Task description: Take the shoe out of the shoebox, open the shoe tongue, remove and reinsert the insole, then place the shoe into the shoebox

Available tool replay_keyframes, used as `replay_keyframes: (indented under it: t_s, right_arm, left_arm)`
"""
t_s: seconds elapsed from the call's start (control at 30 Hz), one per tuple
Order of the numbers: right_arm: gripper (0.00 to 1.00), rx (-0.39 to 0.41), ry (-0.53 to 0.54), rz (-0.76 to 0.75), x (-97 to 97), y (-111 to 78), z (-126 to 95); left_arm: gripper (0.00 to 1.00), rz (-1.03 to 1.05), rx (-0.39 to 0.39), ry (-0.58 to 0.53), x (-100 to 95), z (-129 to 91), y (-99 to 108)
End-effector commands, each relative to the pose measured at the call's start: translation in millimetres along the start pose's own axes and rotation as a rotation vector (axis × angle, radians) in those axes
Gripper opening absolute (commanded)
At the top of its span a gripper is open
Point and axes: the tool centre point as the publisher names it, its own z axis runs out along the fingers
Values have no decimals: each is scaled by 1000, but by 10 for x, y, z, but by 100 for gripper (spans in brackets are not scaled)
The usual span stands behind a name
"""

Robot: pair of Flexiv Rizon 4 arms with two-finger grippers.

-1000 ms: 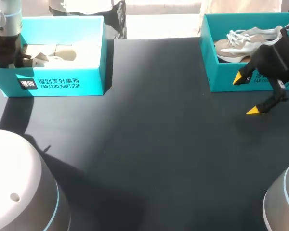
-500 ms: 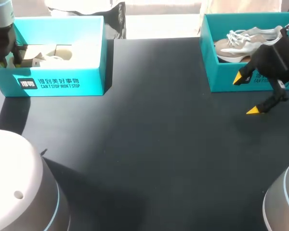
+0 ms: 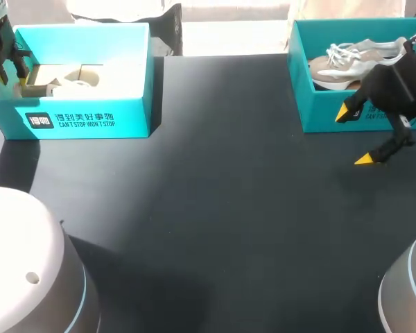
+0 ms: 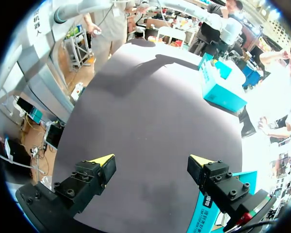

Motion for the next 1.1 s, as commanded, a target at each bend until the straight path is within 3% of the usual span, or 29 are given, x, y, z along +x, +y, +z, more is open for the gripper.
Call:
replay_keyframes:
  t_s: [0.03,0.27,0.4,0.53,0.57,0.77,0.9,1.0,1.1]
  right_arm:
    - [100,2,5,0,-23,0,11]
    - [100,2,5,0,-23,0,11]
    - [100,2,5,0,-23,0,11]
    - [100,2,5,0,-23,0,11]
    - [100,2,5,0,-23,0,11]
    - [100,50,-22,331,-394,-102,-77]
    - [100,102,-137,487,-769,-145,-276]
    - [100,164,-202,694,-991,-197,-437]
    - [100,210,-230,729,-1153,-276,-518]
  left_arm:
    - [52,2,-9,-13,0,-168,-52]
    - [53,-81,17,-122,38,-552,-225]
    - [64,-132,49,-167,-20,-704,-385]
    - [87,-143,103,-202,-79,-761,-523]
    - [97,-151,117,-218,-79,-765,-555]
    - [100,-110,134,-204,-141,-746,-689]
    - [100,-110,134,-204,-141,-746,-689]
    - [100,-110,134,-204,-141,-746,-689]
    - [100,-110,134,-204,-141,-746,-689]
